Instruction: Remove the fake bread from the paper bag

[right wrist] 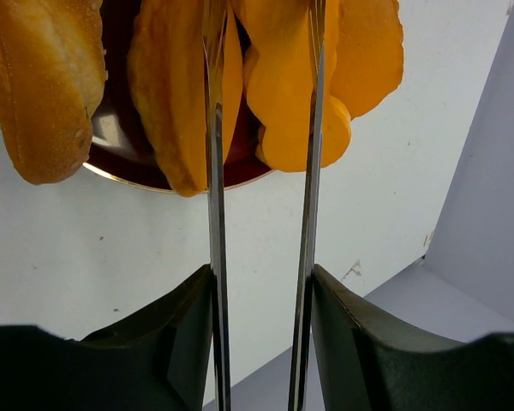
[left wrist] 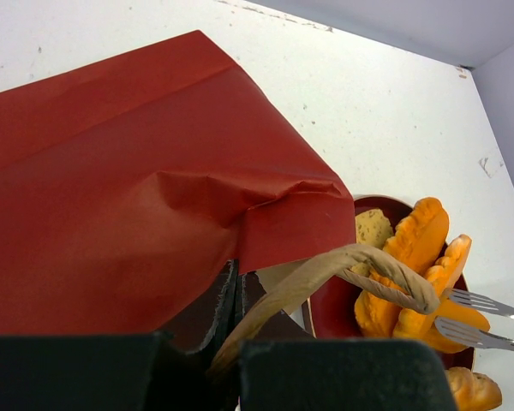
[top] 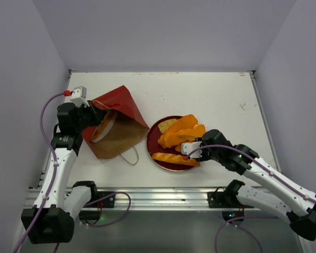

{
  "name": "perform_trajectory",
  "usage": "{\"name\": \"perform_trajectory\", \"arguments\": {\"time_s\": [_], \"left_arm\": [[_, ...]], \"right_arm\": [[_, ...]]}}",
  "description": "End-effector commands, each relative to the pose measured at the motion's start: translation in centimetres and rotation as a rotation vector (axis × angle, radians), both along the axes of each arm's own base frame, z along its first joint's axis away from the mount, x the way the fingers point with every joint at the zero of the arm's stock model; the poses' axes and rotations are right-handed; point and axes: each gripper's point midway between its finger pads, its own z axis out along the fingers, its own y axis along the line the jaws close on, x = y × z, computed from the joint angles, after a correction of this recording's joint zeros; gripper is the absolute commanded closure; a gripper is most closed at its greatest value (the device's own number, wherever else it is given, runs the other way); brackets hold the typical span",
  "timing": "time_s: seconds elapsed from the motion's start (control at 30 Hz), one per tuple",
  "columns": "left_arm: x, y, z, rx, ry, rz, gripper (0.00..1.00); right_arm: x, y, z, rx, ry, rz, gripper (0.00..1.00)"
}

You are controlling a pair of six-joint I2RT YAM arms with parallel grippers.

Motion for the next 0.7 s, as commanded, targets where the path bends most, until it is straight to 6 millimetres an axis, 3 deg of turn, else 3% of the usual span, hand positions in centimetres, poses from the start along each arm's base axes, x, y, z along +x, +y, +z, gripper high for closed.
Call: {"name": "perform_trajectory", "arguments": {"time_s": [0.0,0.67], "left_arm": [[-0.1,0.0,0.6,-0.005,-0.025,-0.003,1.00],[0.1,-0.1,1.6,0.000,-0.038,-0.015,1.00]], "right_arm": [[-0.1,0.4,1.6,0.044,-0.013,0.016,0.51],[0.0,3.2,5.5,0.168,0.005,0.064,0.53]]}}
